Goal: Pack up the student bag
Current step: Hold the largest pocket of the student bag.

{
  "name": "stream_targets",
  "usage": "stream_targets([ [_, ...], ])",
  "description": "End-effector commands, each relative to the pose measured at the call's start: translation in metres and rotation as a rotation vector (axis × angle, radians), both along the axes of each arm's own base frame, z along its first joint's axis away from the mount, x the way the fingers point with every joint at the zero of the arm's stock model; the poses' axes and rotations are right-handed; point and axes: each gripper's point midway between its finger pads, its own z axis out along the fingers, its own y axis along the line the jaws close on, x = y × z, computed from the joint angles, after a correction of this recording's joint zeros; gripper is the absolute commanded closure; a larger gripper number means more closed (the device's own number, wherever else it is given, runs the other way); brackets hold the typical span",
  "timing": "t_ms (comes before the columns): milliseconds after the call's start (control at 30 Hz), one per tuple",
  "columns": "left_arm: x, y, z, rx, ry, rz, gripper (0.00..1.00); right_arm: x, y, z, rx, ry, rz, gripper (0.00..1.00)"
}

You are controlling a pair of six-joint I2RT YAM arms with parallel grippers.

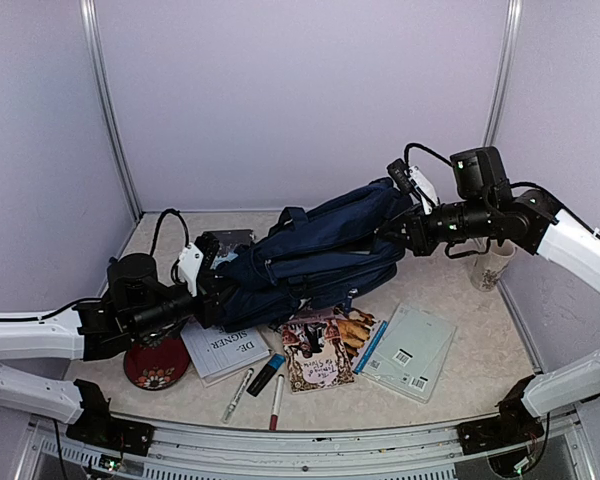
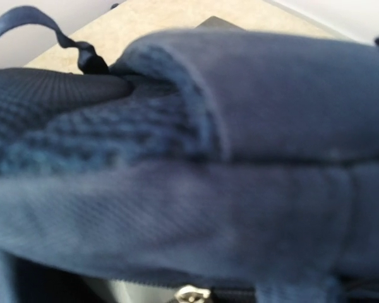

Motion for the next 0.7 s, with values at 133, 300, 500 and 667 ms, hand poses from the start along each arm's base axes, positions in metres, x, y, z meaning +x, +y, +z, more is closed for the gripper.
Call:
stream_targets([
  [133,0.005,0.013,0.081,-0.238,-0.147,0.042,1.0,0.008,-0.02,0.01,-0.034,-0.032,-0.105,1.0],
  [300,-0.02,-0.019,0.071,-0.213,-0.121,-0.186,0.93,0.012,-0.015,0.072,0.058,-0.15,-0.102,1.0],
  [500,-0.059,-0.051,0.083,-0.187,-0.139,-0.459,0.27,0.027,0.009,0.11,0.103,-0.233,-0.038,1.0],
  [667,-0.071,-0.055,0.125,-0.216,-0.154,-0.531,0.1,0.026,0.033,0.118,0.108,-0.25,0.03,1.0],
])
